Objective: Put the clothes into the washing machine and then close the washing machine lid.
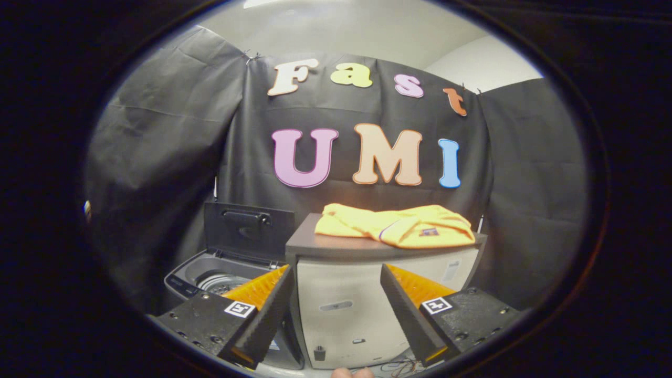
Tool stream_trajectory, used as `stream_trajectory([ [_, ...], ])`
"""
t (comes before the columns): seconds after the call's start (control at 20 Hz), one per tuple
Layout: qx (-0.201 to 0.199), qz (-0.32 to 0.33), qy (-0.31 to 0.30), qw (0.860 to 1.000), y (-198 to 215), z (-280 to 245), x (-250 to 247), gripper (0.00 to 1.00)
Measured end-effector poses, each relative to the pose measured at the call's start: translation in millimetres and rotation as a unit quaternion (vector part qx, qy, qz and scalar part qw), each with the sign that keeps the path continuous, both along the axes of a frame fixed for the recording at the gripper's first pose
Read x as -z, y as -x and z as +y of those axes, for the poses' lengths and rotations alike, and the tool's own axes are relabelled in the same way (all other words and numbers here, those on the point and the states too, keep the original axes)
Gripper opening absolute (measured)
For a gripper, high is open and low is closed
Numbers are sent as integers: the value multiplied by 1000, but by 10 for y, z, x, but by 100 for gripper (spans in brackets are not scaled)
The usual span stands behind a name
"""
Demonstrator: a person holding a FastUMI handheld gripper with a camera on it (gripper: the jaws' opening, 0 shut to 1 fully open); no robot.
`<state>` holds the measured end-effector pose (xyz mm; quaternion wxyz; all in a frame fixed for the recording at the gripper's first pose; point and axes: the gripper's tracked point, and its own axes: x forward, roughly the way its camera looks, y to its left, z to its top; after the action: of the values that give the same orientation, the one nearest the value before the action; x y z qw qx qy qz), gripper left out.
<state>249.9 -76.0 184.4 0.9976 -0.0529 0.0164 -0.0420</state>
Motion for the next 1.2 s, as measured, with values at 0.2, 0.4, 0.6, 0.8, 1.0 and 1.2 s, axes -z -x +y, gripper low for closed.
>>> stream_trajectory([
  [0.2,8,6,-2,1000,-317,-193,-246,99],
  [0.4,11,-3,-5,1000,-580,-290,-477,99],
  [0.6,26,3,4,1000,-850,-477,-593,99],
  [0.8,50,34,1,998,-1176,-837,-578,99],
  [1.0,87,84,0,993,-1427,-1273,-412,99],
  [1.2,124,155,-15,980,-1571,-1625,-96,100],
])
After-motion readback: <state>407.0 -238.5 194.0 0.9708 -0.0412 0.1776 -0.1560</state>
